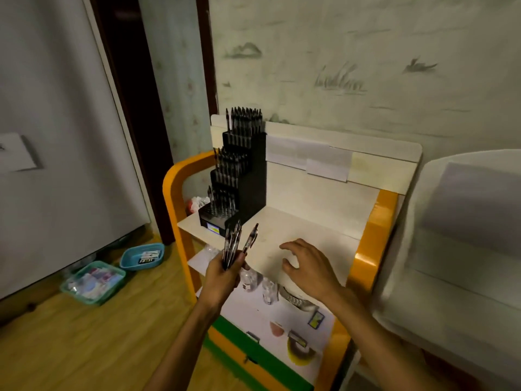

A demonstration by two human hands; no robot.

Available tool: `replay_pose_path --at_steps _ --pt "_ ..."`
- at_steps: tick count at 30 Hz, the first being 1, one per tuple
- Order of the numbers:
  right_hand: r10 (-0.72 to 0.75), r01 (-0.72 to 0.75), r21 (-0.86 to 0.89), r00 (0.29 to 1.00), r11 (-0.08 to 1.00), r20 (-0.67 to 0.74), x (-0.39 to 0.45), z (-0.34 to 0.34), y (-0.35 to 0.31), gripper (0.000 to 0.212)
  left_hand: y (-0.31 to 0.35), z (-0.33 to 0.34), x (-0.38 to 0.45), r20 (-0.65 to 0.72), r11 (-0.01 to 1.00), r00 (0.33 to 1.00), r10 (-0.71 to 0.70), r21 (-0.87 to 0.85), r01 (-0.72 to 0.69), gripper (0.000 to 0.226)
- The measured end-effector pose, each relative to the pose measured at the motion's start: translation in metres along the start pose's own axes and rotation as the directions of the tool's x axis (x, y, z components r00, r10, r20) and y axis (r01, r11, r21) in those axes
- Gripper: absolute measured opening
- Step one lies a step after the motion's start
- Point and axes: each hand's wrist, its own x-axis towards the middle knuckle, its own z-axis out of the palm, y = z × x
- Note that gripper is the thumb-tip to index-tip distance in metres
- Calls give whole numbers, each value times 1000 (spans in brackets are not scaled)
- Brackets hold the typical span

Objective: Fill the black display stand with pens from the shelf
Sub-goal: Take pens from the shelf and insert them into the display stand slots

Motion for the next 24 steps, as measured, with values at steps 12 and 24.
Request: replay_pose_path --at_steps 12,24 --pt "74 -68 91 995 994 -60 161 83 -32 34 -11 -97 165 75 991 996 38 128 -47 13" --pt "160 -161 6 983 987 -87 235 123 -46 35 -31 -139 274 160 992 985 60 100 -77 20"
